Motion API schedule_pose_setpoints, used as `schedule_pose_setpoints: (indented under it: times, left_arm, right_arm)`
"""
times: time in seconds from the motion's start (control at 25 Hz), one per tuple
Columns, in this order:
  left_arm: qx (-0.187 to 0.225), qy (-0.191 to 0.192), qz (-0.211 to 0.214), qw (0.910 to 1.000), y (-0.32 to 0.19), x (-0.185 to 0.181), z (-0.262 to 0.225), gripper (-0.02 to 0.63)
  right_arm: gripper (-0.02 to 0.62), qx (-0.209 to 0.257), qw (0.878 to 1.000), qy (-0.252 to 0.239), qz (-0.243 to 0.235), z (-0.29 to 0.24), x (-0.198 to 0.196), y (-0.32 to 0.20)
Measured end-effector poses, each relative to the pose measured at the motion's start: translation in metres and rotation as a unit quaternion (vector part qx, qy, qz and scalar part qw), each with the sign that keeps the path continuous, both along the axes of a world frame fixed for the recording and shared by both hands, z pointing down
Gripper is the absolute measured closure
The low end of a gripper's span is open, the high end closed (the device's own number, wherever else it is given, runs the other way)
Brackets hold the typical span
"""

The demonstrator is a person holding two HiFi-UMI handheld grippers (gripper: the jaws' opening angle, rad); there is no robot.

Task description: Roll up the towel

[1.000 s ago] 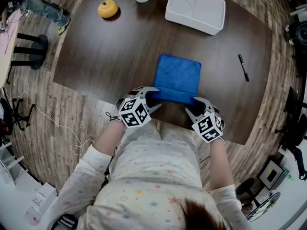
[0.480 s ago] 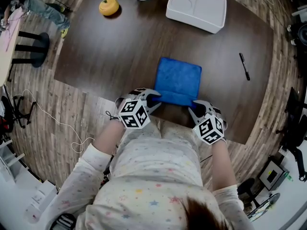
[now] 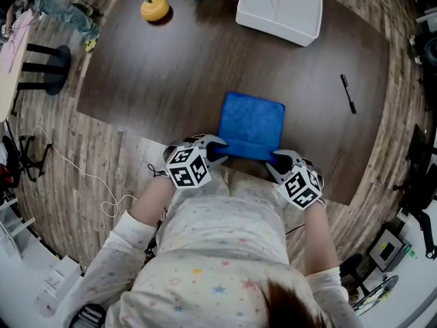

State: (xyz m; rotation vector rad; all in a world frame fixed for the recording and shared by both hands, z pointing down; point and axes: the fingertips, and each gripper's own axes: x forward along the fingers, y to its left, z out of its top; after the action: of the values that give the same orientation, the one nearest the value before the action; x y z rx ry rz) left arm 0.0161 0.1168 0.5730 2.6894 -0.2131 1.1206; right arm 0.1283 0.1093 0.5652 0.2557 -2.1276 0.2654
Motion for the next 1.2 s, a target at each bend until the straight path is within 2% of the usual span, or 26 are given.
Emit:
schedule_pose_setpoints:
  times: [0.36, 0.56, 0.8, 1.04, 1.2]
  left_arm:
    - [0.002, 0.019, -0.041, 0.999, -0.03, -0.008, -0.02, 0.509]
    - [0.014, 0.022, -0.074, 0.9969, -0.052, -0.01, -0.02, 0.509]
    - [0.019, 0.027, -0.135, 0.9903, -0.078, -0.013, -0.013, 0.509]
    - [0.038, 0.018, -0.147, 0.9882, -0.085, -0.014, -0.008, 0.509]
    - [0.037, 0.02, -0.155, 0.987, -0.087, -0.015, -0.006, 0.509]
  right_arm:
    - [0.471, -0.018, 0.996, -0.051, 0.067, -0.027, -0.001, -0.032]
    - [0.471, 0.013, 0.992, -0.066, 0.104, -0.031, 0.0, -0.059]
    - [0.472, 0.049, 0.985, -0.051, 0.155, -0.026, 0.005, -0.084]
    - [0.472, 0.067, 0.982, -0.041, 0.174, -0.015, 0.005, -0.095]
    - [0.474, 0.073, 0.982, -0.085, 0.154, -0.04, -0.003, -0.092]
